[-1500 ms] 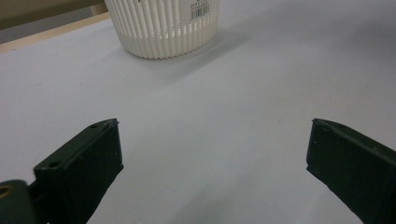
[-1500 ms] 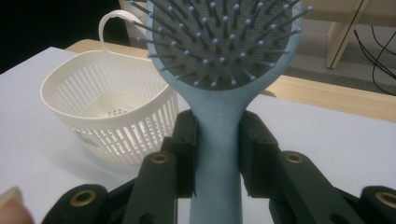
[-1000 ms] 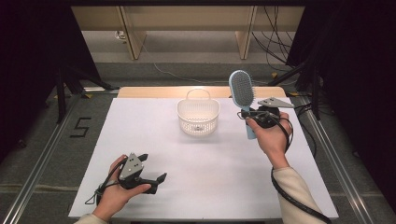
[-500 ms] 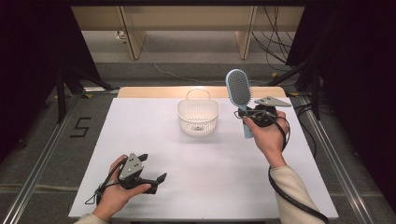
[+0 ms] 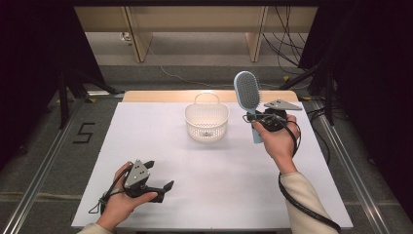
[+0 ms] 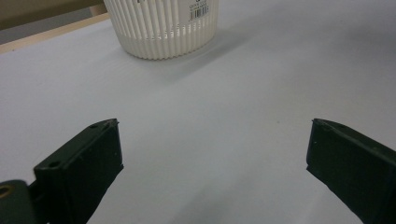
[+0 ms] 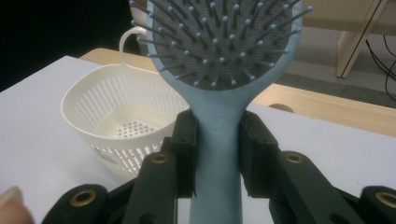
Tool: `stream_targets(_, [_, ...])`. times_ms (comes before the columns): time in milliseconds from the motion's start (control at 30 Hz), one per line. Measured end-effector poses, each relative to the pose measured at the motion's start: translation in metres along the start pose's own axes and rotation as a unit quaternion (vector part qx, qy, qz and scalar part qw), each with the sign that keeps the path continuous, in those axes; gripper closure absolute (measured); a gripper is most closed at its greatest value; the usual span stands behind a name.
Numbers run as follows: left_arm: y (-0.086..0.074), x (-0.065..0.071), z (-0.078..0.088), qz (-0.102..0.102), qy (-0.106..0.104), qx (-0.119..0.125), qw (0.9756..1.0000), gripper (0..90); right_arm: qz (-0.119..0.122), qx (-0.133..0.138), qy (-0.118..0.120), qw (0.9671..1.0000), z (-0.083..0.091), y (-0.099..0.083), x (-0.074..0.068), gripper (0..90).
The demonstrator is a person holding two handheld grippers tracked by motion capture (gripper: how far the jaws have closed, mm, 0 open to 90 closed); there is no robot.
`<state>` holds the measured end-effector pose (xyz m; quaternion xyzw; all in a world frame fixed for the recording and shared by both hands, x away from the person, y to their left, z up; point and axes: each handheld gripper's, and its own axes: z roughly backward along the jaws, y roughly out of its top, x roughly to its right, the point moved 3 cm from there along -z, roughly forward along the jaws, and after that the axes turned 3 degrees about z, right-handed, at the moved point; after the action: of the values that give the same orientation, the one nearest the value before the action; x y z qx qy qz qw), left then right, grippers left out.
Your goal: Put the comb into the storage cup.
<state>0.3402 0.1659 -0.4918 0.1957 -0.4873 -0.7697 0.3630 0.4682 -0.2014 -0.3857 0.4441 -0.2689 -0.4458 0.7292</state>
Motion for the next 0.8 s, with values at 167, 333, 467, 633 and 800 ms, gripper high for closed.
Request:
stream_targets(167, [0.000, 0.000, 0.000, 0.001, 0.000, 0.000, 1.0000, 2.9, 0.000, 0.002, 0.002, 1.0000, -0.001, 0.002, -0.002, 70.7])
stream_targets(333, [0.000, 0.000, 0.000, 0.001, 0.000, 0.000, 1.0000, 2.9, 0.001, 0.003, 0.004, 1.0000, -0.003, 0.003, -0.005, 70.7])
stream_targets(467, [0.000, 0.000, 0.000, 0.001, 0.000, 0.000, 1.0000, 2.9, 0.002, 0.004, 0.006, 1.0000, -0.004, 0.004, -0.007, 70.7])
stream_targets(633, [0.000, 0.000, 0.000, 0.002, 0.000, 0.001, 1.0000, 2.9, 0.002, 0.006, 0.009, 0.9999, -0.006, 0.006, -0.010, 70.7])
stream_targets(800, [0.000, 0.000, 0.000, 0.002, 0.000, 0.000, 1.0000, 2.9, 0.004, 0.005, 0.011, 0.9999, -0.008, 0.007, -0.013, 70.7])
